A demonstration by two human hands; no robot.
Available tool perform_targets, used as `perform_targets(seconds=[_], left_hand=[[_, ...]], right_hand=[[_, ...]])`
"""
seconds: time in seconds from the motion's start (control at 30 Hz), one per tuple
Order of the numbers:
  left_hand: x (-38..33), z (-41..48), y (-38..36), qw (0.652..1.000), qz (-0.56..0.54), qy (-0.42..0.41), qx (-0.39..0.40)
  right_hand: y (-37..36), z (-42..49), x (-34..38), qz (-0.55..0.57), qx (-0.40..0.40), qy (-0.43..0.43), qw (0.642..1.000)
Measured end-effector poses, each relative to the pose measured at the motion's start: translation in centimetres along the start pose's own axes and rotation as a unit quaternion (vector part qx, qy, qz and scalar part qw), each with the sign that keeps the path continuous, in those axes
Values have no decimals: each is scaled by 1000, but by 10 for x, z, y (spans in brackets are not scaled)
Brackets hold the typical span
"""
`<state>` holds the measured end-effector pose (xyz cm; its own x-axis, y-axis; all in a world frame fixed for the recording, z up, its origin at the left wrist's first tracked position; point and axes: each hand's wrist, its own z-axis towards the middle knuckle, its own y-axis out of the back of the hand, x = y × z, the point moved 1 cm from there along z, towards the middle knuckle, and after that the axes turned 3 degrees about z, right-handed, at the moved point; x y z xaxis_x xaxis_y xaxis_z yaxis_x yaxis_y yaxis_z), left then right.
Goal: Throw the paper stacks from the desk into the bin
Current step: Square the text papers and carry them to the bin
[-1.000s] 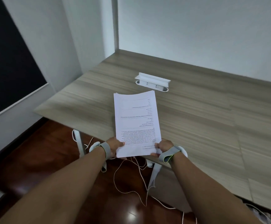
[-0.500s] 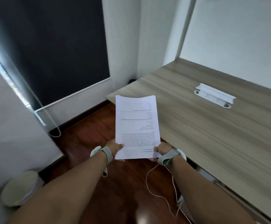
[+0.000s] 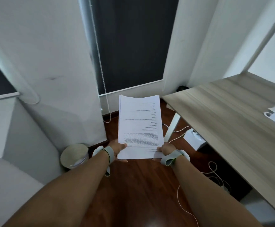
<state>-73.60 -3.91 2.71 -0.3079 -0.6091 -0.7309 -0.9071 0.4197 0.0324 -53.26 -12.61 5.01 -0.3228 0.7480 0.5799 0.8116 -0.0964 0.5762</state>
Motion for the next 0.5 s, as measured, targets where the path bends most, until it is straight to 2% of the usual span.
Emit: perform_targets(seconds=[0.07,0.2,0.33,0.43,0.5], left_hand=[[5,-3,22,1000,-11,2,-17],[16,-7,68,998,-35,-3,-47],[27,-15,102,993,-80,-3,-87],[37,-19,125,987,-111,5,-114],[42,-22,142,982,-132,16,-134]], right_hand=[[-16,-3,17,-44,11,32,998],[-47,-17,54,-26,13,35,999],[-76,-19,80,-54,39,45,997],[-96,-16,97,-47,70,36,996],[-112,-12,109,22,120,38,992]])
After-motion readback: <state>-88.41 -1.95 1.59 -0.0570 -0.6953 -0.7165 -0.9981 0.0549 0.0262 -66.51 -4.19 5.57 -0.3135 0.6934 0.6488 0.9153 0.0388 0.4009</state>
